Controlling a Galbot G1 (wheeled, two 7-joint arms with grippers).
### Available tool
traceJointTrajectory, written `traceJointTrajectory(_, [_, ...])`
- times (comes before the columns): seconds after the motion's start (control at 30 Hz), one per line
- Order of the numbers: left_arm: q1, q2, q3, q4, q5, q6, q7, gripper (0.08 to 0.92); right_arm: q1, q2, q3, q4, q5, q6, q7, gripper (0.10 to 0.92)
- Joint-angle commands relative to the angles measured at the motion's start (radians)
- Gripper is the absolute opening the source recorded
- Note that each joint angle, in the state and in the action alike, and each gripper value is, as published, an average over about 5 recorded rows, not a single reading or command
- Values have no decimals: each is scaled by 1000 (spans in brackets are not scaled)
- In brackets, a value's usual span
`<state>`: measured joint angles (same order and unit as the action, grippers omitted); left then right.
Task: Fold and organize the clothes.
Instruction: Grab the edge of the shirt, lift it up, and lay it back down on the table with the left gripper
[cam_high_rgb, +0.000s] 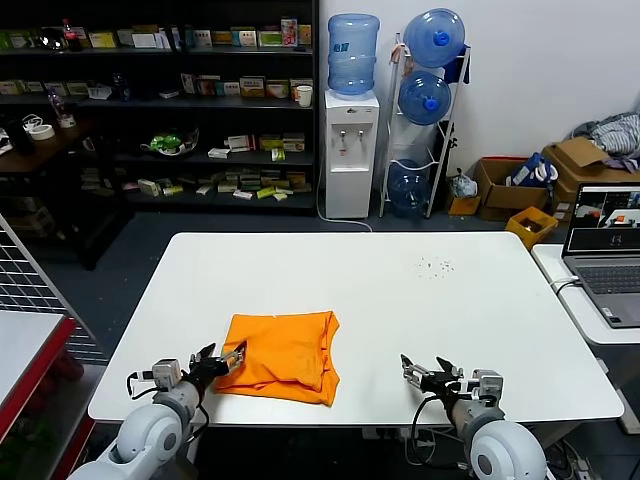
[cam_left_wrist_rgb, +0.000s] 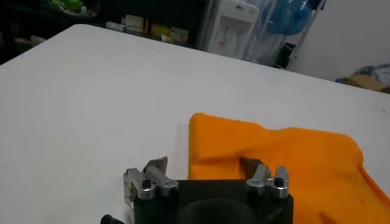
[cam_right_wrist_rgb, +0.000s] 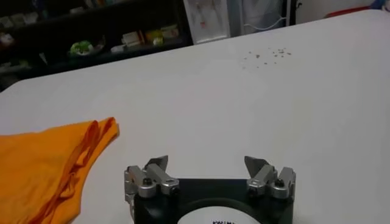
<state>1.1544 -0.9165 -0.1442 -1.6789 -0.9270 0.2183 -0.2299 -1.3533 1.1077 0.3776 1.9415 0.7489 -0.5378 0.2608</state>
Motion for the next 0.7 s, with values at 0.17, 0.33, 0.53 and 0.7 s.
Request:
traceJointTrajectory(0.17, [-1,-35,2,26,33,-28,12,663,-1,0,0,-1,2,0,1,823])
traceJointTrajectory(0.33, [2,-46,2,28,40,-40,12,515,0,3,-1,-3,4,-1,2,823])
traceJointTrajectory(0.53, [5,-62,2,33,51,-61,11,342,1,5,-3,-5,4,-1,3,823])
traceJointTrajectory(0.7, [10,-78,-1,27,69,-77,5,204,1,6,-3,-8,4,0,3,823])
